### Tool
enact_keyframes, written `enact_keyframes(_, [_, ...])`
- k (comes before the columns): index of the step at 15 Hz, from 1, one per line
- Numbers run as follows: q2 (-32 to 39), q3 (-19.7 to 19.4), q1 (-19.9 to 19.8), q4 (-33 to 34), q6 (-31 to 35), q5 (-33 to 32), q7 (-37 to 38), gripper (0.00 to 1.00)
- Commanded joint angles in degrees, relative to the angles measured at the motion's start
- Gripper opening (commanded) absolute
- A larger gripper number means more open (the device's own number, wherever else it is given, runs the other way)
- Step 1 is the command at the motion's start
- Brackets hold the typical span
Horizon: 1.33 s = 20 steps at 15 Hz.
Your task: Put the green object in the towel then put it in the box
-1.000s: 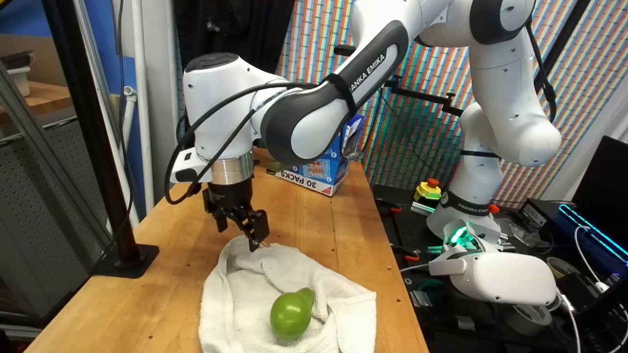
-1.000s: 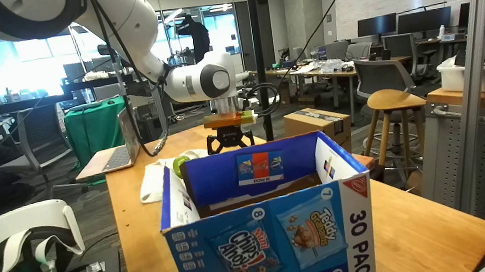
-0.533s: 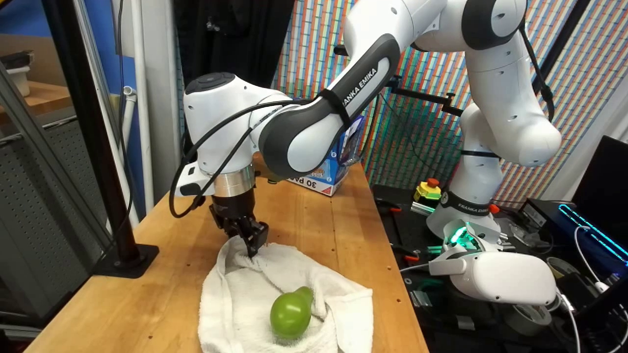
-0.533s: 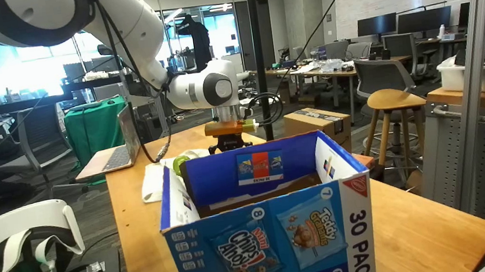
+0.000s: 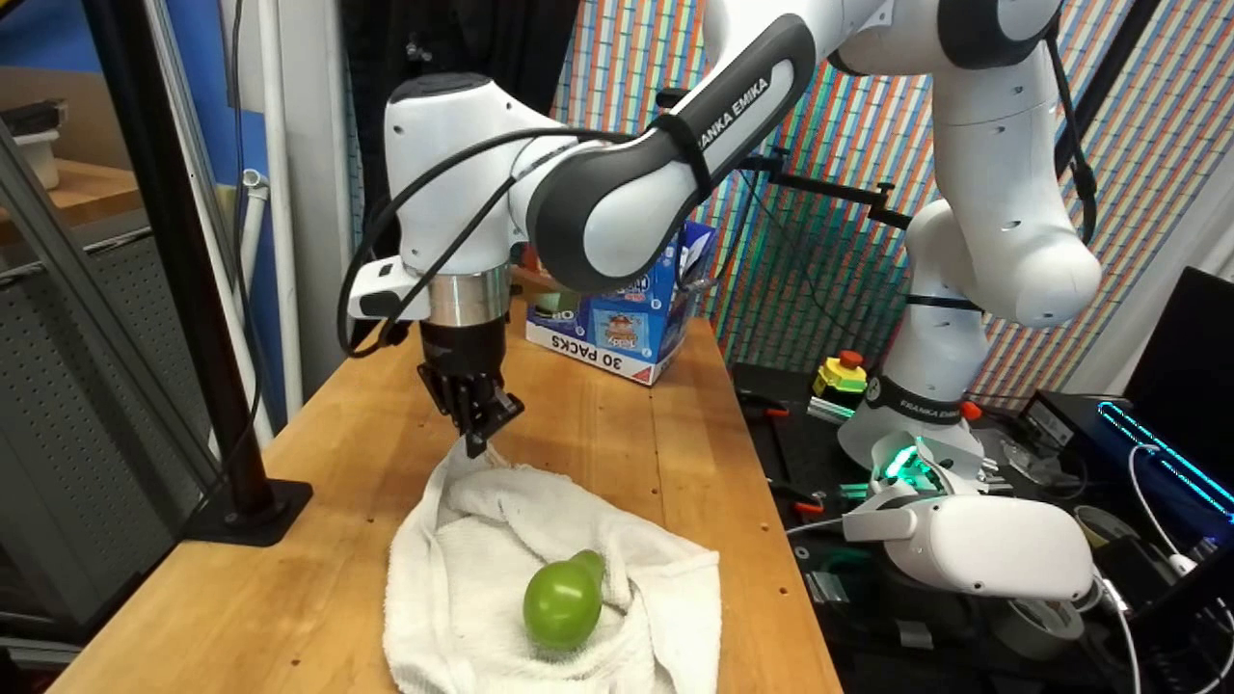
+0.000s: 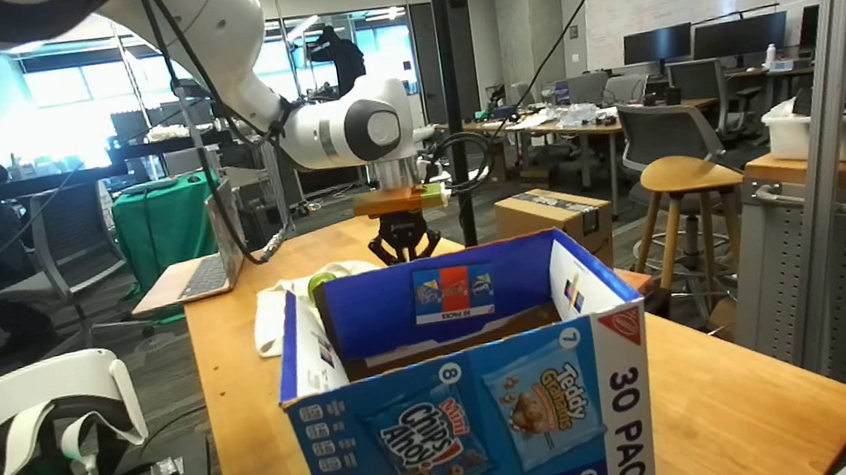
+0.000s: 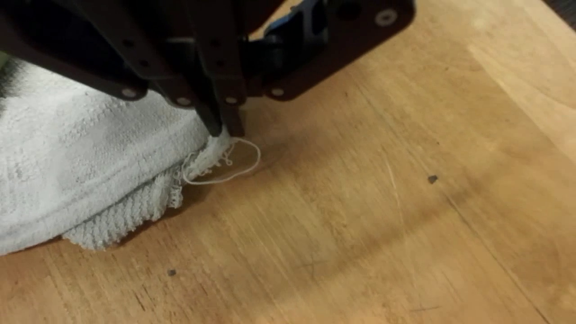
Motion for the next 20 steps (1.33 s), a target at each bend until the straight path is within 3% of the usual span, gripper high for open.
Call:
enact_keyframes(1, [-12.67, 1.7, -3.35, -12.53, 5.96, 3.5, -1.49, 0.05])
enact_keyframes(5, [-24.54, 2.92, -4.36, -23.13, 10.83, 9.29, -3.15, 0.05])
enact_keyframes(8, [-33.75, 3.55, -2.28, -30.69, 14.57, 14.43, -5.42, 0.05])
enact_keyframes(14, [-50.84, 2.87, 9.05, -43.4, 14.89, 24.37, -12.6, 0.05])
enact_keyframes(17, [-59.38, 1.75, 15.47, -51.43, 13.38, 25.01, -12.7, 0.05])
enact_keyframes(20, [-61.34, -1.29, 18.61, -53.73, 10.15, 24.17, -11.81, 0.05])
